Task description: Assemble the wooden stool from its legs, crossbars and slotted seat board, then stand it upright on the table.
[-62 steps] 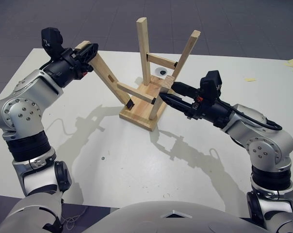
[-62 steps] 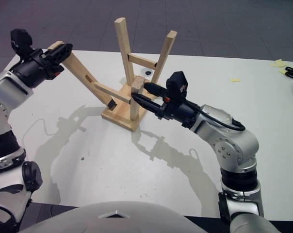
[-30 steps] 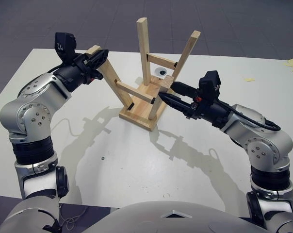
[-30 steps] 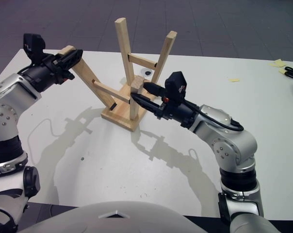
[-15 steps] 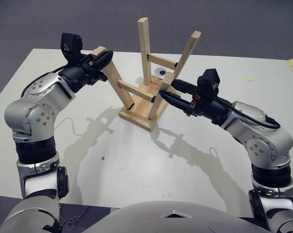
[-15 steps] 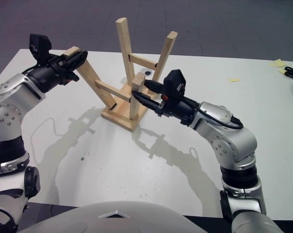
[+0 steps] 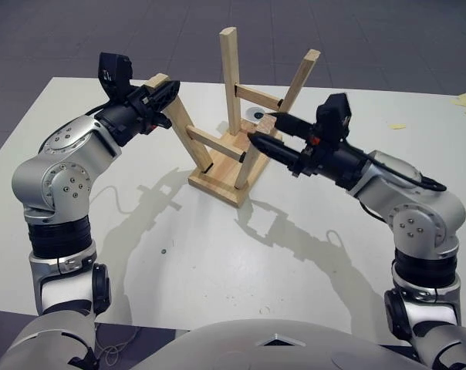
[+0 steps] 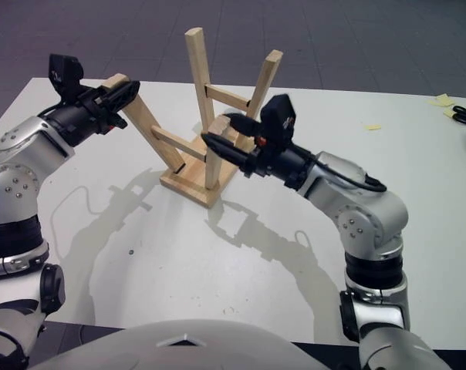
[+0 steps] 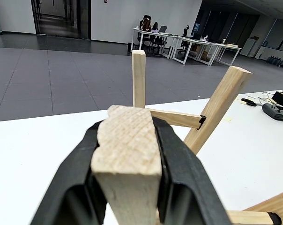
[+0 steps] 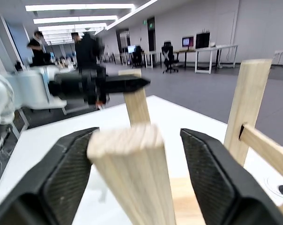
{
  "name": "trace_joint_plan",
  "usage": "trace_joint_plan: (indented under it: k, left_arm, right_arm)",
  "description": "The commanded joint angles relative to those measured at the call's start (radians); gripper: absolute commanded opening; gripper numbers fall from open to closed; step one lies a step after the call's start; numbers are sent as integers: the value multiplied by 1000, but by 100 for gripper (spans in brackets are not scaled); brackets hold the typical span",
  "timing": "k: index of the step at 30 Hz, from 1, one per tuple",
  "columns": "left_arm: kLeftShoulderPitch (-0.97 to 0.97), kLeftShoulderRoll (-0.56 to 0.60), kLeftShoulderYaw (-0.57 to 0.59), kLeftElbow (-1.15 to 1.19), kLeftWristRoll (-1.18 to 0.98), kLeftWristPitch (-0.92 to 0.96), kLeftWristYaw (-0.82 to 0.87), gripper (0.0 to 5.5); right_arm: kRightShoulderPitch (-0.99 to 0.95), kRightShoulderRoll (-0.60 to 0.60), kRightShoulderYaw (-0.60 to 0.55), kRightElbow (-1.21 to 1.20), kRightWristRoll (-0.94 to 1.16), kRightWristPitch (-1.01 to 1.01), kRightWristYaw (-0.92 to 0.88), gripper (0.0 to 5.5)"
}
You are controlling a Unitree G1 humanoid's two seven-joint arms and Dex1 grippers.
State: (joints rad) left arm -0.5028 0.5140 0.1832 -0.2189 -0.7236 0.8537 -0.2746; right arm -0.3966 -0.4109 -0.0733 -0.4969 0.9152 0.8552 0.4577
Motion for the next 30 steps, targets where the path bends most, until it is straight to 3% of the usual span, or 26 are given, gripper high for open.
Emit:
trace_joint_plan:
  k: [1,5,11,16,26,30]
  left_arm:
    - [20,4,-42,-18,45,39,8,105]
    - [28,-5,-61,-25,55,30,-1,105]
    - [30,-14,-101,-35,57,23,-31,105]
    - [18,-33,-139,-28,43,11,-90,105]
    - [11,-45,-212,-44,56,-27,-183,105]
    - [11,-56,-235,-55,67,-33,-186,105]
  right_arm:
    - [-115,39,-128,66,264,67,-106,393]
    - [-260,49,-209,192,415,48,-236,461]
    - [-291,3,-120,397,132,-69,-132,539]
    - [-239,11,-46,432,16,-109,-3,540]
    - [-183,16,-18,364,-13,-83,109,540]
    - [-182,-41,140,418,-285,-227,152,540]
